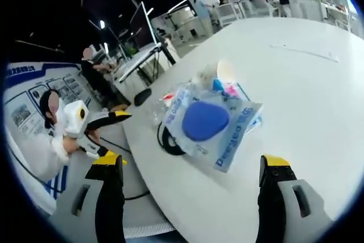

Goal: Arrange the tabletop items into an orderly group along one side of the table until the central work area is clear of visible clutter.

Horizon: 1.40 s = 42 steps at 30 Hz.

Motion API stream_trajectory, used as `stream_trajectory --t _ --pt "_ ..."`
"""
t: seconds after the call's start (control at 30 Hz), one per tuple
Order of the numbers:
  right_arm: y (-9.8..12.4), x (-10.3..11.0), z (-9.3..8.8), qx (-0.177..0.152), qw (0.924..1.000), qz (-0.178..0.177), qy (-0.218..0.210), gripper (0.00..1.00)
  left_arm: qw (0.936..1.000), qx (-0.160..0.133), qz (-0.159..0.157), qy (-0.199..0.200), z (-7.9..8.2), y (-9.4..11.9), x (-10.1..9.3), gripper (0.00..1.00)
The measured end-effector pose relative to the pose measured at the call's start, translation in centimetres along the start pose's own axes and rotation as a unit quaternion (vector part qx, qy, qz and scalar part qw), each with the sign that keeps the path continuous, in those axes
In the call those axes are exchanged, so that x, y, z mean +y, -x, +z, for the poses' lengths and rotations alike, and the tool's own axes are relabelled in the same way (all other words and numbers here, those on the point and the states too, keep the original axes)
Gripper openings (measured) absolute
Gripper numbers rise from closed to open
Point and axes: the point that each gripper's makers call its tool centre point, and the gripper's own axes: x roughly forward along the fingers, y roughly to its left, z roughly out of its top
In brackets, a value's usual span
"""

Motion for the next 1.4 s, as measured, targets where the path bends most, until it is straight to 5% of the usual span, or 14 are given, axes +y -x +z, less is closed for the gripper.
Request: stream_trajectory --t 0.63,0.73,0.9,1.1,1.4 --pt "-1.9 -2.1 9.4 0.028 0.9961 0.018 0.082 0.91 0.9999 0.007 0.011 0.003 -0.4 -0.1 0.8 0.88" --pt "-2.7 -1.8 10.7 0.033 0.9956 0.036 0.080 0.84 0.9993 -0.018 0.006 -0.031 0.5 0.2 0.4 0.89" --pt "-5.3 -1.6 12.9 0.050 0.9928 0.057 0.092 0.74 0.9998 -0.001 0.012 -0.018 -0.2 0.1 0.9 0.87" --pt "-9.6 -2.5 14.2 0.075 0.9928 0.063 0.069 0.66 0.9996 -0.004 0.027 -0.009 -0.4 0.0 1.8 0.84" --pt "-16.4 -4.4 14.4 0.082 0.9938 0.058 -0.050 0.55 0.9996 0.000 0.029 -0.005 -0.8 -0.2 1.8 0.76"
